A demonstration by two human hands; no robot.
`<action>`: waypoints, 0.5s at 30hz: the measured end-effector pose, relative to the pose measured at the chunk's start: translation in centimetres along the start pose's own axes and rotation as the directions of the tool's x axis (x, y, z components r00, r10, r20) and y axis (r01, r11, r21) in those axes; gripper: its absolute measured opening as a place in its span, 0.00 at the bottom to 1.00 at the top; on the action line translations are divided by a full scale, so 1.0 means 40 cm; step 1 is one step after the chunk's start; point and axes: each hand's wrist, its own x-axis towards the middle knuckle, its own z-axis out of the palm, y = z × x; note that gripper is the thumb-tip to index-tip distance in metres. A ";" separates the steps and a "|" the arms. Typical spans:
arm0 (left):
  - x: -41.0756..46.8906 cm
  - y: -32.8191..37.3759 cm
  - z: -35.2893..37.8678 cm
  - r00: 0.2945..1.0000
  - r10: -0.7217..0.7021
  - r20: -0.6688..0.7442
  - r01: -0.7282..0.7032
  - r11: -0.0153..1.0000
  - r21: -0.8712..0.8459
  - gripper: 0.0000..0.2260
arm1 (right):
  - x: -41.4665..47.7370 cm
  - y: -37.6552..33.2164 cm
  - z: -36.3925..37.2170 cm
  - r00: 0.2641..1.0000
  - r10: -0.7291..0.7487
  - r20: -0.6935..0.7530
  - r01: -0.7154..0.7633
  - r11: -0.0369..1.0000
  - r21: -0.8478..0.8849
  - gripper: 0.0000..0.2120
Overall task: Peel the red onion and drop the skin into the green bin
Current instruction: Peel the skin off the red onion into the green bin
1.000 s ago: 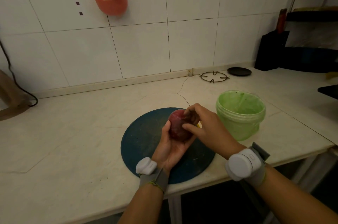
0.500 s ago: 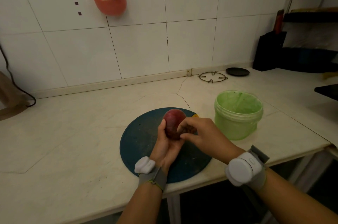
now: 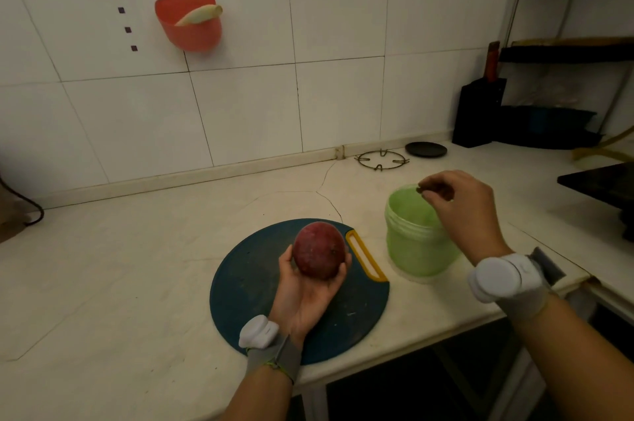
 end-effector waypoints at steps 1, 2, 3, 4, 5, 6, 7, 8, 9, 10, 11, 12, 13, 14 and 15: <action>0.001 0.001 -0.001 1.000 0.003 0.002 -0.003 1.000 0.000 0.26 | 0.006 0.013 -0.001 1.000 0.019 0.003 -0.018 0.999 -0.028 0.06; 0.002 0.002 -0.003 1.000 0.010 0.004 -0.010 1.000 0.002 0.26 | 0.012 0.026 -0.001 0.999 0.040 0.010 -0.039 0.997 -0.062 0.07; 0.003 0.003 -0.005 1.000 0.017 0.009 -0.017 1.000 0.005 0.25 | 0.014 0.036 0.001 0.998 0.062 0.019 -0.060 0.992 -0.110 0.07; 0.002 0.003 -0.006 1.000 0.026 0.015 -0.026 1.000 0.016 0.24 | 0.016 0.044 0.004 0.997 0.077 0.022 -0.072 0.983 -0.169 0.08; 0.001 0.002 -0.005 0.999 0.040 0.021 -0.041 0.999 0.035 0.23 | 0.015 0.045 0.007 0.997 0.074 0.024 -0.067 0.973 -0.220 0.09; 0.000 0.001 -0.004 0.998 0.063 0.023 -0.064 0.996 0.054 0.23 | 0.013 0.040 0.011 0.998 0.056 0.024 -0.048 0.969 -0.241 0.09; -0.002 0.000 -0.003 0.996 0.085 0.034 -0.088 0.994 0.069 0.24 | 0.005 0.027 0.015 0.999 0.030 0.031 -0.022 0.974 -0.224 0.09; -0.004 0.000 -0.003 0.993 0.108 0.051 -0.112 0.991 0.079 0.28 | -0.007 0.006 0.021 0.999 0.007 0.051 0.002 0.985 -0.171 0.09; -0.004 0.001 -0.005 0.989 0.132 0.067 -0.138 0.987 0.085 0.34 | -0.023 -0.021 0.028 0.996 -0.004 0.084 0.011 0.996 -0.088 0.09; -0.004 0.001 -0.007 0.984 0.157 0.082 -0.164 0.983 0.086 0.38 | -0.042 -0.051 0.038 0.991 -0.003 0.130 0.001 1.000 0.016 0.10; -0.003 0.002 -0.009 0.979 0.180 0.093 -0.189 0.978 0.089 0.41 | -0.062 -0.081 0.050 0.981 0.008 0.191 -0.033 0.992 0.125 0.11; -0.001 0.004 -0.011 0.974 0.204 0.103 -0.214 0.972 0.100 0.42 | -0.083 -0.110 0.065 0.966 0.020 0.260 -0.082 0.970 0.228 0.13; -0.002 0.003 -0.012 0.969 0.219 0.114 -0.233 0.965 0.120 0.42 | -0.104 -0.134 0.084 0.945 0.033 0.327 -0.141 0.939 0.314 0.15; -0.002 0.002 -0.009 0.965 0.229 0.128 -0.246 0.959 0.140 0.42 | -0.121 -0.152 0.103 0.922 0.042 0.385 -0.197 0.907 0.373 0.17; -0.003 0.001 -0.009 0.964 0.232 0.132 -0.251 0.957 0.148 0.42 | -0.138 -0.167 0.123 0.899 0.055 0.435 -0.248 0.882 0.400 0.19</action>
